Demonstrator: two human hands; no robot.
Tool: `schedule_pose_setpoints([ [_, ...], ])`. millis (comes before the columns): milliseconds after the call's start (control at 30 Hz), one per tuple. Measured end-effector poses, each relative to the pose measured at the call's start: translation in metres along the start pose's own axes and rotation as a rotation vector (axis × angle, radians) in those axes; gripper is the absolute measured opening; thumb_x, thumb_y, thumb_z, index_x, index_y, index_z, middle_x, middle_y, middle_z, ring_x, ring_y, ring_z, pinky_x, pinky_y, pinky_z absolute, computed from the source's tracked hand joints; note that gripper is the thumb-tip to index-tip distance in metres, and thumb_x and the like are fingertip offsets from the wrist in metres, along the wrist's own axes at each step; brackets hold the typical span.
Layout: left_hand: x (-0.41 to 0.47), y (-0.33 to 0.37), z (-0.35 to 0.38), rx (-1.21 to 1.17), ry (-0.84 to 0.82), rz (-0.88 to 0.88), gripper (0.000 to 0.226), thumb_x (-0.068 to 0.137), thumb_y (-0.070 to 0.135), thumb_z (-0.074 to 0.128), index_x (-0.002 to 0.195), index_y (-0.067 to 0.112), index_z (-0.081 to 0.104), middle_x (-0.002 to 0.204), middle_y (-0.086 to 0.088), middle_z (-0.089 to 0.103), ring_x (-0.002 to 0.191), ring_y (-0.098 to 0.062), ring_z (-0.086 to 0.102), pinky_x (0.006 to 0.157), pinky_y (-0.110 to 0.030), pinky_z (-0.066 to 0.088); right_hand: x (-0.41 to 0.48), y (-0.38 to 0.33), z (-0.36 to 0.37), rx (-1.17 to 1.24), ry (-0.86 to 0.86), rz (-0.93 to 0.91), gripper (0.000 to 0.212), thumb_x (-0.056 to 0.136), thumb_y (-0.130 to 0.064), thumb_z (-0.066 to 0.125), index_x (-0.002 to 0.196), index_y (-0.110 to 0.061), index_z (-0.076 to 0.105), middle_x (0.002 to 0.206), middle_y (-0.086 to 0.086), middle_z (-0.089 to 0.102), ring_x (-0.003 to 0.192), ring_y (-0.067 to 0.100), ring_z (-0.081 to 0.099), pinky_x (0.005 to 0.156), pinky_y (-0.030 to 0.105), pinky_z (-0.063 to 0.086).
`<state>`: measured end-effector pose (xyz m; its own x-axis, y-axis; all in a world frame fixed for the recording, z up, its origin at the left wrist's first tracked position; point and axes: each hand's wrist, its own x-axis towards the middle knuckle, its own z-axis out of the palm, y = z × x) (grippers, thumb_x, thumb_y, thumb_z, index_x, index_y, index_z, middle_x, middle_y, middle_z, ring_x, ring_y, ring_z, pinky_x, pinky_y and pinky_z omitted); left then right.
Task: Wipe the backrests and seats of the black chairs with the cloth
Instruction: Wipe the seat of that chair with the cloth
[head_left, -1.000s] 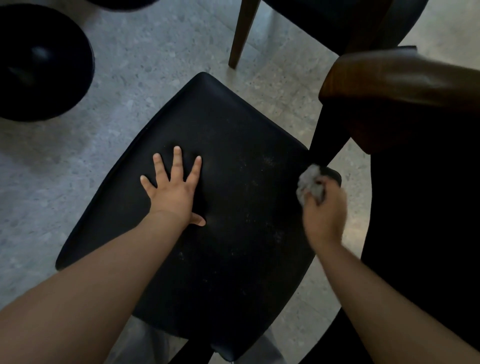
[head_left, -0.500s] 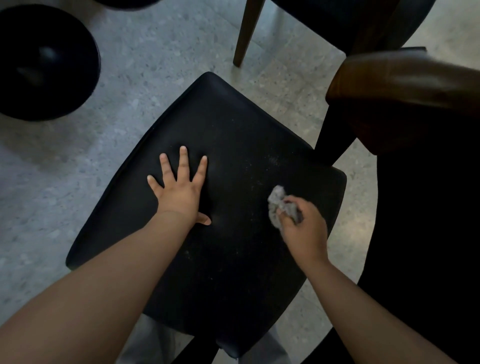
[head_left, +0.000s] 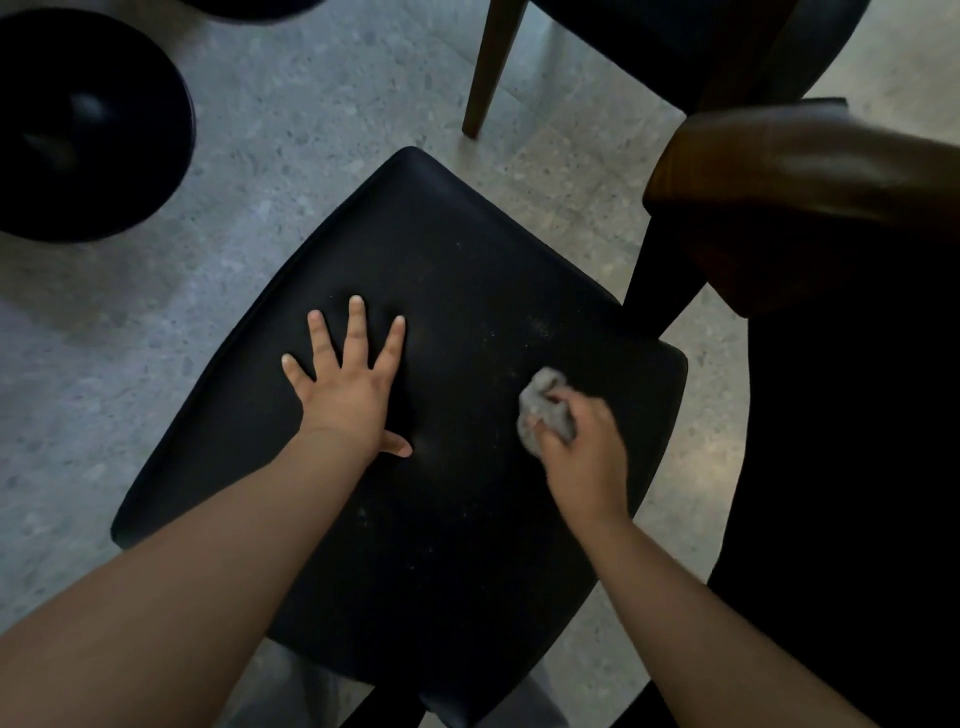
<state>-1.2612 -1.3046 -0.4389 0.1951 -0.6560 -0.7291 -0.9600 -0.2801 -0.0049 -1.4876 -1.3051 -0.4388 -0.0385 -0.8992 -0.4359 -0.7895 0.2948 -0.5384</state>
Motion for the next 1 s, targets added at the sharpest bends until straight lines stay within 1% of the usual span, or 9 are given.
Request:
schedule_pose_setpoints([
  [67,0.0,0.0,-0.001,0.001,-0.005,-0.002,0.146,0.058,0.058,0.084,0.145,0.038,-0.031,0.148,-0.006,-0.046,0.139,-0.046,-0.03,0.111,-0.07,0.006,-0.008,-0.003,0.0,0.023,-0.025,-0.033,0.033,0.093,-0.024,0.064,0.126,-0.025,0.059,0.118,-0.009,0.052,0.09,-0.005,0.051,0.068,0.006,0.038],
  [200,0.0,0.001,0.0,0.001,-0.006,-0.004,0.145,0.059,0.059,0.083,0.145,0.037,-0.032,0.148,-0.006,-0.046,0.139,-0.046,-0.031,0.111,-0.07,0.006,0.031,-0.009,-0.021,0.038,0.221,0.005,0.037,0.093,-0.036,0.06,0.126,-0.019,0.059,0.119,0.0,0.054,0.094,0.007,0.053,0.066,0.01,0.037],
  [333,0.0,0.0,0.001,0.002,-0.001,-0.001,0.145,0.06,0.059,0.083,0.145,0.037,-0.032,0.148,-0.007,-0.046,0.139,-0.046,-0.031,0.11,-0.07,0.006,0.082,-0.012,-0.028,-0.069,0.3,0.039,0.052,0.093,-0.059,0.047,0.116,-0.016,0.061,0.112,0.007,0.056,0.096,0.019,0.057,0.071,0.026,0.042],
  [467,0.001,0.0,0.001,0.003,0.001,0.003,0.145,0.059,0.059,0.083,0.145,0.037,-0.033,0.147,-0.007,-0.047,0.139,-0.046,-0.031,0.111,-0.071,0.006,0.073,-0.023,-0.008,-0.172,0.34,0.066,0.033,0.097,-0.044,0.052,0.112,-0.016,0.059,0.113,0.007,0.054,0.095,0.02,0.056,0.069,0.026,0.038],
  [567,0.0,0.0,0.001,-0.008,-0.006,0.001,0.145,0.059,0.059,0.083,0.145,0.037,-0.032,0.147,-0.006,-0.047,0.139,-0.046,-0.032,0.111,-0.071,0.005,0.033,-0.023,0.005,-0.152,0.188,-0.018,0.025,0.093,-0.036,0.059,0.112,-0.02,0.058,0.112,-0.001,0.051,0.092,0.01,0.054,0.072,0.021,0.044],
  [667,0.0,0.0,0.0,0.002,-0.002,0.003,0.145,0.06,0.059,0.082,0.144,0.037,-0.033,0.147,-0.007,-0.047,0.139,-0.047,-0.031,0.111,-0.071,0.006,0.002,-0.022,0.004,-0.047,0.011,-0.066,0.021,0.091,-0.029,0.063,0.111,-0.023,0.06,0.112,-0.008,0.05,0.092,0.004,0.054,0.07,0.013,0.042],
  [800,0.0,0.0,0.002,0.006,0.008,0.006,0.144,0.06,0.06,0.081,0.144,0.036,-0.034,0.147,-0.008,-0.047,0.139,-0.047,-0.031,0.111,-0.071,0.007,0.03,-0.028,-0.02,0.063,0.231,-0.027,0.025,0.095,-0.026,0.06,0.118,-0.017,0.061,0.121,0.002,0.053,0.096,0.005,0.051,0.065,0.006,0.037],
  [867,0.0,0.0,0.002,0.008,0.005,0.008,0.144,0.06,0.06,0.081,0.144,0.036,-0.034,0.147,-0.008,-0.047,0.139,-0.047,-0.031,0.11,-0.07,0.006,0.064,-0.032,-0.029,0.024,0.296,-0.006,0.031,0.097,-0.024,0.058,0.126,-0.014,0.059,0.128,0.007,0.052,0.1,0.006,0.048,0.066,0.0,0.032],
  [1000,0.001,0.0,0.003,-0.001,0.005,0.009,0.144,0.061,0.059,0.082,0.144,0.037,-0.033,0.146,-0.007,-0.048,0.138,-0.047,-0.032,0.11,-0.071,0.005,0.094,-0.036,-0.02,-0.065,0.275,0.023,0.036,0.096,-0.025,0.059,0.131,-0.017,0.056,0.131,0.008,0.05,0.11,0.019,0.055,0.08,0.019,0.035],
])
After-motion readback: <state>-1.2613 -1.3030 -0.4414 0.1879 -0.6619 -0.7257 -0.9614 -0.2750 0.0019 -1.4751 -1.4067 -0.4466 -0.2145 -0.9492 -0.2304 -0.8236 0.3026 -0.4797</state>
